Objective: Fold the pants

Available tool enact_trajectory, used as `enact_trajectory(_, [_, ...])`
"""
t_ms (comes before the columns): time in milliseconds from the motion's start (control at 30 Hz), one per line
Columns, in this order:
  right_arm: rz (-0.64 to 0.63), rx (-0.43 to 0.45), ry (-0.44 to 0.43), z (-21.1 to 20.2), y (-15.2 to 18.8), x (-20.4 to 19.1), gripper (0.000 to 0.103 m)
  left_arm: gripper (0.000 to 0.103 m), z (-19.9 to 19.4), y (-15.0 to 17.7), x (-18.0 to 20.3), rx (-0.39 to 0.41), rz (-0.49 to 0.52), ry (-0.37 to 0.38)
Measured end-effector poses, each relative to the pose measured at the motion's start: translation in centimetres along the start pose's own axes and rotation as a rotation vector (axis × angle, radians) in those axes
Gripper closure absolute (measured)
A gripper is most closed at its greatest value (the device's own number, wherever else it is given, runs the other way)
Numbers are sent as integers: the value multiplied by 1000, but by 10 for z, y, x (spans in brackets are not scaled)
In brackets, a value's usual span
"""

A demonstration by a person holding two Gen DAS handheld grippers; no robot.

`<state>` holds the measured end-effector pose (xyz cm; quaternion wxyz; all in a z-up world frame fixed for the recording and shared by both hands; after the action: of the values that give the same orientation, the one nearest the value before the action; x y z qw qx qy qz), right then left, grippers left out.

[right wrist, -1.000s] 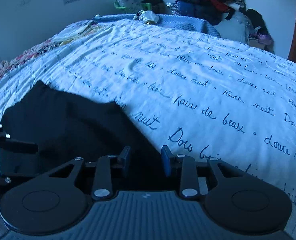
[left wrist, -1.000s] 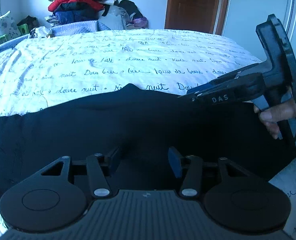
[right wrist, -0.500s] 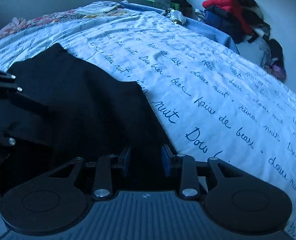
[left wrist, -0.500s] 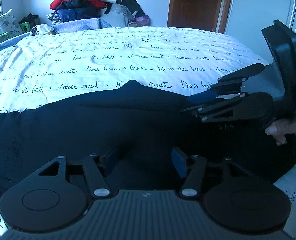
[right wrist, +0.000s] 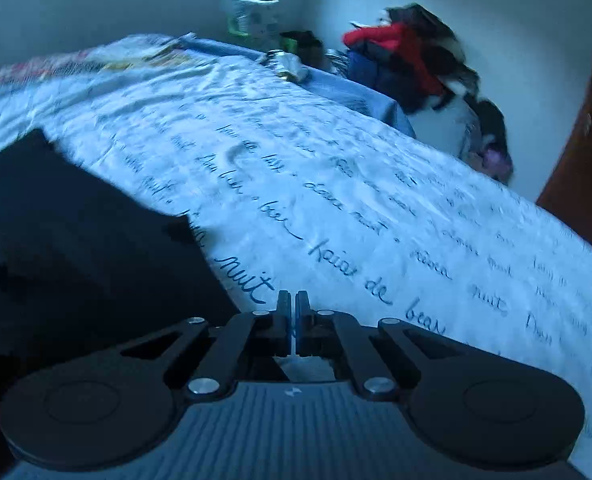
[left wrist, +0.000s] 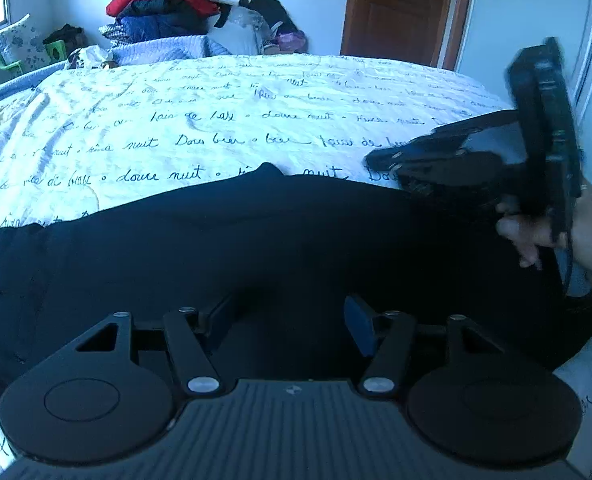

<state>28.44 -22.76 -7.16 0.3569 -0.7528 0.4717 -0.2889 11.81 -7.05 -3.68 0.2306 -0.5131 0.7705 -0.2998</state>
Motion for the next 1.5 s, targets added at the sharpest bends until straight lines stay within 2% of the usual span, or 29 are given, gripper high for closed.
enact_trajectory(67, [19, 37, 63, -20, -1, 9, 101, 38, -1, -1, -3, 8, 5, 1])
enact_trajectory(100, [43, 29, 55, -34, 0, 13, 101, 38, -1, -4, -4, 10, 8, -2])
enact_trajectory(200, [89, -92, -129, -60, 16, 9, 101, 37, 6, -17, -5, 12, 13, 2])
enact_trajectory(267, [99, -159, -175, -65, 30, 6, 101, 35, 16, -27, -2, 5, 19, 19])
enact_trajectory(333, [103, -207, -147, -56, 41, 8, 101, 35, 29, -36, 0, -13, 26, 19])
enact_trajectory(400, [131, -185, -103, -42, 43, 17, 101, 35, 47, -42, 0, -33, 28, 1])
enact_trajectory(467, [224, -122, -106, -31, 36, 28, 101, 35, 69, -46, -5, -59, 25, -80])
enact_trajectory(533, [281, -108, -57, -26, 32, 38, 100, 36, 73, -48, -12, -57, 16, -137])
enact_trajectory(600, [303, -90, -27, -37, 29, 42, 100, 33, 64, -50, -14, -18, 7, -129])
enact_trajectory(667, [300, -83, -66, -55, 32, 39, 99, 28, 61, -51, -12, 10, 36, -118])
enact_trajectory(733, [298, -117, -98, -63, 40, 38, 98, 27, 72, -53, -10, -14, 61, -148])
enact_trajectory(800, [303, -159, -73, -56, 52, 41, 99, 25, 86, -57, -10, -41, 53, -150])
enact_trajectory(867, [376, -124, -30, -59, 58, 55, 99, 28, 85, -60, -11, -45, 19, -165])
enact_trajectory(900, [423, -96, 22, -68, 57, 63, 98, 32, 79, -61, -9, -42, 7, -161])
enact_trajectory(967, [469, -3, 90, -100, 57, 73, 97, 31, 65, -61, -2, -10, 4, -139])
enact_trajectory(1067, [538, 56, 69, -149, 77, 80, 92, 28, 45, -57, 23, 22, 34, -76])
enact_trajectory(1133, [589, 29, 73, -170, 101, 87, 84, 27, 35, -52, 48, 34, 72, -13])
enact_trajectory(1167, [608, -2, 108, -179, 116, 91, 82, 26, 33, -50, 60, 35, 91, 14])
enact_trajectory(1233, [625, -88, 185, -192, 144, 97, 64, 25, 34, -44, 85, 25, 148, 58])
enact_trajectory(1267, [631, -142, 217, -197, 157, 99, 62, 25, 35, -39, 96, 12, 183, 62])
enact_trajectory(1300, [627, -161, 245, -207, 169, 99, 62, 25, 34, -35, 107, 6, 215, 63])
enact_trajectory(1400, [670, -125, 230, -248, 185, 96, 61, 25, 29, -24, 131, 22, 274, 88])
enact_trajectory(1500, [808, -13, 311, -290, 204, 115, 59, 24, 27, -17, 150, 19, 292, 135])
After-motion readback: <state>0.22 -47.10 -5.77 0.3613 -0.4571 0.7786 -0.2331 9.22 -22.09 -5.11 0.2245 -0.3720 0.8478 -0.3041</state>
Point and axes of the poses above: each gripper's, at about its wrist camera, not at the fingertips, and z roughly the way its jaws point, x to its right, y to its underside, the point moved 6 cm from there along z, roughly the way its jaws point, and after that the axes turned 6 degrees about z, right-handed, at the moved point
